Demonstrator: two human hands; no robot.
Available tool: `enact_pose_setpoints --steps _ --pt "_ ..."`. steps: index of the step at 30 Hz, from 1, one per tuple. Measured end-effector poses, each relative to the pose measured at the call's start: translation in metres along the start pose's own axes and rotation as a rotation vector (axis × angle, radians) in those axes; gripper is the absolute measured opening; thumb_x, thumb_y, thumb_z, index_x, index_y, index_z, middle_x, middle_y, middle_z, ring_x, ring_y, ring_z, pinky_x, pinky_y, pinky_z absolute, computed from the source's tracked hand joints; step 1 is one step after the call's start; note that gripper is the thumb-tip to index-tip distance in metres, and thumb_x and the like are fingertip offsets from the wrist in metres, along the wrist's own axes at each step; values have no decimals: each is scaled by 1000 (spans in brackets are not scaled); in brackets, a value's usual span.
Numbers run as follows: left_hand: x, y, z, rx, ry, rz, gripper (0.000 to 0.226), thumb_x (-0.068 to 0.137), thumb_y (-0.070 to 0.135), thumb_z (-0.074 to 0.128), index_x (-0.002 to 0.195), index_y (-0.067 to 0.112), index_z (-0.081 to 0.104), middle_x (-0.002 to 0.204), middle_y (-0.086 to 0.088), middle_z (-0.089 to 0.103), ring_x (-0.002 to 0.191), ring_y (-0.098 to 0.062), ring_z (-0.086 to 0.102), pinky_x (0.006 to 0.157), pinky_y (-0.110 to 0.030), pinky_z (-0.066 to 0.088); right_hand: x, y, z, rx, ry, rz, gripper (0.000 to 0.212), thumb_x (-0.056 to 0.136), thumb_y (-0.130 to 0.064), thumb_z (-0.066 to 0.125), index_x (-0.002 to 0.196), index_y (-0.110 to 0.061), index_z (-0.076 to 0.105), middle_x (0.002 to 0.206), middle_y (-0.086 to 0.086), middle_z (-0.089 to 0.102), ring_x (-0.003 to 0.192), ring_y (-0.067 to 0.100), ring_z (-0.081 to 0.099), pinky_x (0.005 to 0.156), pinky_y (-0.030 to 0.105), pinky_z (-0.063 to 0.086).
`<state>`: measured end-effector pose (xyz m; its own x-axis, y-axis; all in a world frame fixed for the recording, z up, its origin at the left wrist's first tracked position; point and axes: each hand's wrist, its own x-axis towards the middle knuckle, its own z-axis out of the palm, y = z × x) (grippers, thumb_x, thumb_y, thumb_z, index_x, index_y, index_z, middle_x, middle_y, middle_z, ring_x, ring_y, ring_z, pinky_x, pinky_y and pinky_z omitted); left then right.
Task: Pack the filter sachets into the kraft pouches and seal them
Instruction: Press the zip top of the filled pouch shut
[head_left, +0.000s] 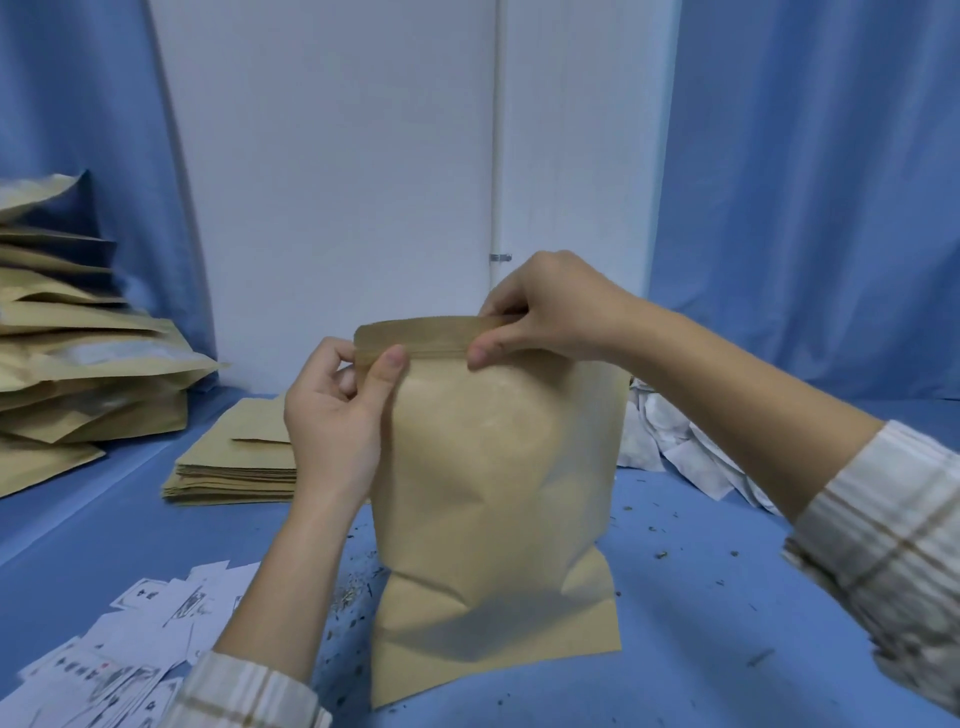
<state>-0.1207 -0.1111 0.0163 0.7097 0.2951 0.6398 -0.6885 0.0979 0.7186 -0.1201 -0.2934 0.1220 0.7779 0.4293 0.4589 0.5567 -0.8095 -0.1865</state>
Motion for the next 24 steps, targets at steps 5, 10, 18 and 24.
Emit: enact_pose_setpoints --steps 5,10,18,24 --pt "6 -1 -9 -22 29 -17 25 76 29 71 63 28 49 75 -16 45 68 -24 27 56 -31 23 -8 14 0 -12 39 33 24 65 -44 80 65 -21 71 44 -9 46 52 0 43 49 14 32" --pt "6 -2 -11 -26 41 -17 23 75 29 71 61 32 53 65 -10 39 58 -13 25 52 -26 22 -15 24 0 19 24 41 43 69 -45 76 61 -7 59 52 -3 33 52 7 30 47 20 23" --pt "7 -5 -18 -68 38 -9 28 82 16 69 62 29 54 50 12 56 52 -5 36 52 -21 31 -26 33 -8 51 12 109 44 64 -46 79 56 -9 56 48 -7 32 51 7 29 45 19 21" --pt "10 -9 -18 -103 86 21 28 85 11 66 71 20 43 49 15 58 50 -1 41 52 -16 35 -34 50 -10 153 61 164 39 59 -44 82 57 -12 60 47 -10 35 49 5 32 44 16 22"
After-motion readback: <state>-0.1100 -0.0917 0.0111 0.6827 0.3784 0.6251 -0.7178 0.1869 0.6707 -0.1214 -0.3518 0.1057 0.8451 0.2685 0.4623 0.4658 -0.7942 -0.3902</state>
